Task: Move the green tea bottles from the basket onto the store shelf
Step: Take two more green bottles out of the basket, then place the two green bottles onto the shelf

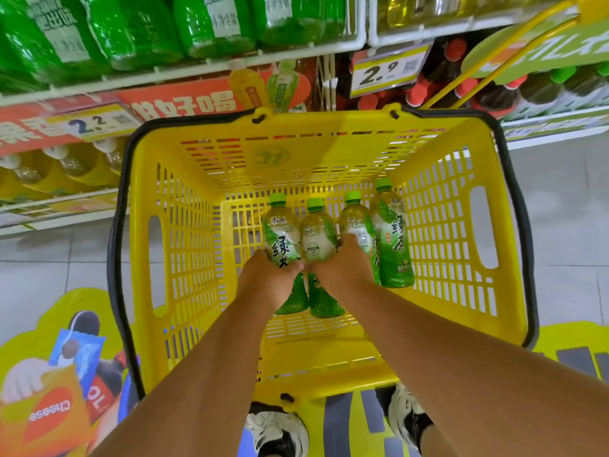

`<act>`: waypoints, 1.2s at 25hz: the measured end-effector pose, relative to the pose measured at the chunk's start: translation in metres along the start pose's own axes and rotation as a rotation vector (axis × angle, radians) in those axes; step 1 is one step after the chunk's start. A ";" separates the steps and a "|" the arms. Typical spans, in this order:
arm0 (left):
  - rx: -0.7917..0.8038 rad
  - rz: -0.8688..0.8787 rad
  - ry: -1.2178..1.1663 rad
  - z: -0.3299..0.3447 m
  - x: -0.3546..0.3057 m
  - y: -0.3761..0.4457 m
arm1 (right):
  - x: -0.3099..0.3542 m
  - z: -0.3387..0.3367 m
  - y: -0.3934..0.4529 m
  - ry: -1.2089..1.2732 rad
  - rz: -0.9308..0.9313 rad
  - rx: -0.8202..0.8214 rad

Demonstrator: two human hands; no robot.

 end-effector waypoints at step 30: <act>-0.211 0.534 -0.159 -0.248 -0.269 -0.470 | 0.125 -0.407 -0.390 0.579 -0.571 -0.098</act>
Point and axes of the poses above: each hand's wrist, its own y-axis towards the middle knuckle, its own z-axis out of the palm, x = y × z, the point moved 4 cm from there along y, towards the middle knuckle, and after that the axes turned 5 degrees about -y, right-handed, at the moved point
